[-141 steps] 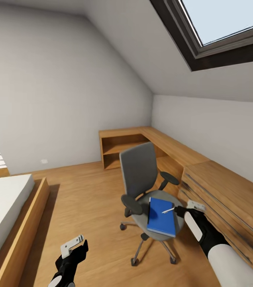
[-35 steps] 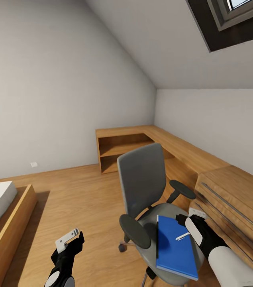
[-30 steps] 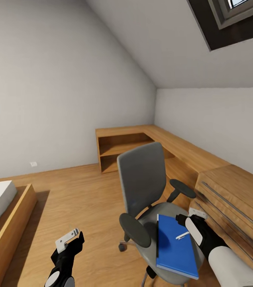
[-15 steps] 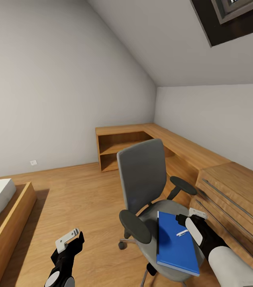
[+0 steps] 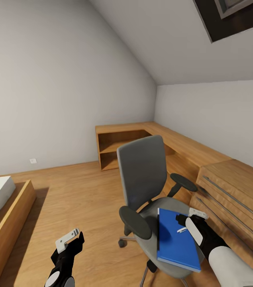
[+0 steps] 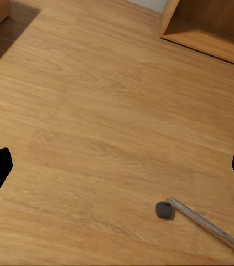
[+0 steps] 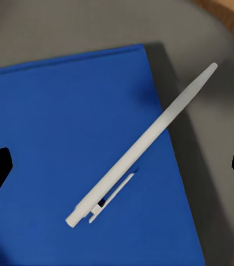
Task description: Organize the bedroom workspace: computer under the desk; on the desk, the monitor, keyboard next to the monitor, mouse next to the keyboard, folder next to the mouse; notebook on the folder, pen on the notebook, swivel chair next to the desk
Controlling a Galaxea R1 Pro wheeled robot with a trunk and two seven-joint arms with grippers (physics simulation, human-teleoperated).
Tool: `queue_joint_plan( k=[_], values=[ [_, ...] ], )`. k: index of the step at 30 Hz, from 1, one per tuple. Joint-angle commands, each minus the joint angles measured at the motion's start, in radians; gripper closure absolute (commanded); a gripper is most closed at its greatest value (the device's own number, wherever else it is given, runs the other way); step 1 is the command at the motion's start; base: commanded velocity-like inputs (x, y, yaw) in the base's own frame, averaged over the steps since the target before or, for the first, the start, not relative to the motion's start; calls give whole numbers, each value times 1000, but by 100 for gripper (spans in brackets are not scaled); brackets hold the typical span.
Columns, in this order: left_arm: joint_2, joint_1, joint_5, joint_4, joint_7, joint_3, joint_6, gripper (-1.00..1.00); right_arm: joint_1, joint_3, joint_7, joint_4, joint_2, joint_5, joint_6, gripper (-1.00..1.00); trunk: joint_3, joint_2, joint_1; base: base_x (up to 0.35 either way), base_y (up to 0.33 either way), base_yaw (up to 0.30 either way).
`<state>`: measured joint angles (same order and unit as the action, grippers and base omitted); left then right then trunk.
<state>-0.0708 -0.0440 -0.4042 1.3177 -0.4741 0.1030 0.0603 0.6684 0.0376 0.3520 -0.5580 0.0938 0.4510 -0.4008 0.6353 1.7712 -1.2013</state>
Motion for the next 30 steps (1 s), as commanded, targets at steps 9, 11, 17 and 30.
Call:
queue_joint_plan(
  k=[9, 11, 17, 30],
  values=[
    [0, -1, -4, 1, -6, 1, 4, -100, 0, 4, 7, -2, 5, 8, -4, -100, 29, 64, -35, 0, 0, 0],
    [0, -1, -4, 1, -6, 1, 4, -100, 0, 4, 7, -2, 5, 8, -4, -100, 36, 78, -42, 0, 0, 0],
    [0, -1, -4, 1, -6, 1, 4, -100, 0, 4, 7, -2, 6, 8, -4, -100, 54, 120, -65, 0, 0, 0],
    [0, -1, -4, 0, -6, 1, 4, -100, 0, 4, 7, -2, 7, 8, -4, -100, 83, 183, -100, 0, 0, 0]
  ],
)
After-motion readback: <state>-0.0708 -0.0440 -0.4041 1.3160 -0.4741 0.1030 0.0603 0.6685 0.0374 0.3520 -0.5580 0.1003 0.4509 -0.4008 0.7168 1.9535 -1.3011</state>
